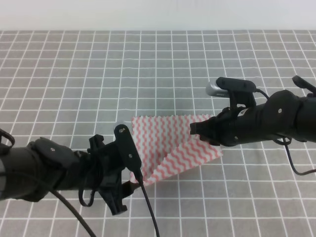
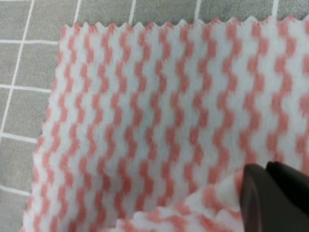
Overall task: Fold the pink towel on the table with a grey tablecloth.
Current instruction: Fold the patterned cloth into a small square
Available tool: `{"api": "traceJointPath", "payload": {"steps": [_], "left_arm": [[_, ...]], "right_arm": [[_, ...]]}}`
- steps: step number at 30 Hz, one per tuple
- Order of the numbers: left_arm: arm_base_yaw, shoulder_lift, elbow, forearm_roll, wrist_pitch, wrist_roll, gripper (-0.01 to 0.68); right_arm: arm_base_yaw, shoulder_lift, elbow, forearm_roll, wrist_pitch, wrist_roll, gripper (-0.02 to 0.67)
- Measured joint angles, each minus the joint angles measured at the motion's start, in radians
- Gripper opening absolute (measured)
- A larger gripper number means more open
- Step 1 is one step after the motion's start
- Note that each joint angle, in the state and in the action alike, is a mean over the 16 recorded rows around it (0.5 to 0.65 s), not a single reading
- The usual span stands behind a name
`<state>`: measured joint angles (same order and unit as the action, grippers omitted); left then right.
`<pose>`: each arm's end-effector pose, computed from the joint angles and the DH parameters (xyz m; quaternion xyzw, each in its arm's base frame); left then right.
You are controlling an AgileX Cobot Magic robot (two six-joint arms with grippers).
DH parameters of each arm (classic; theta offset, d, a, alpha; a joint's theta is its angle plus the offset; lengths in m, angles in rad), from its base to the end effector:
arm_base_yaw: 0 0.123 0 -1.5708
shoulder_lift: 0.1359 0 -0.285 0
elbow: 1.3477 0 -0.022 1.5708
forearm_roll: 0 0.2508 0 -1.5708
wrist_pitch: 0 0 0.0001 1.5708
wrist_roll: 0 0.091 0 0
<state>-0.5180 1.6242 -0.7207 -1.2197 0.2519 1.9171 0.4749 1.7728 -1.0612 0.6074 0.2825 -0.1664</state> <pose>0.2466 -0.1652 0.1657 0.5714 0.7454 -0.0801 0.3338 0.3219 0.1819 0.1951 -0.0524 0.9332 0.2181 0.2808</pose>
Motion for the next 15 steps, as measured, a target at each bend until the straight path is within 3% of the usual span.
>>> {"api": "traceJointPath", "payload": {"steps": [15], "left_arm": [[0.0,0.046,-0.003,-0.012,0.021,0.003,0.405]], "right_arm": [[0.0,-0.003,0.0,-0.011,0.004,-0.003,-0.015]]}}
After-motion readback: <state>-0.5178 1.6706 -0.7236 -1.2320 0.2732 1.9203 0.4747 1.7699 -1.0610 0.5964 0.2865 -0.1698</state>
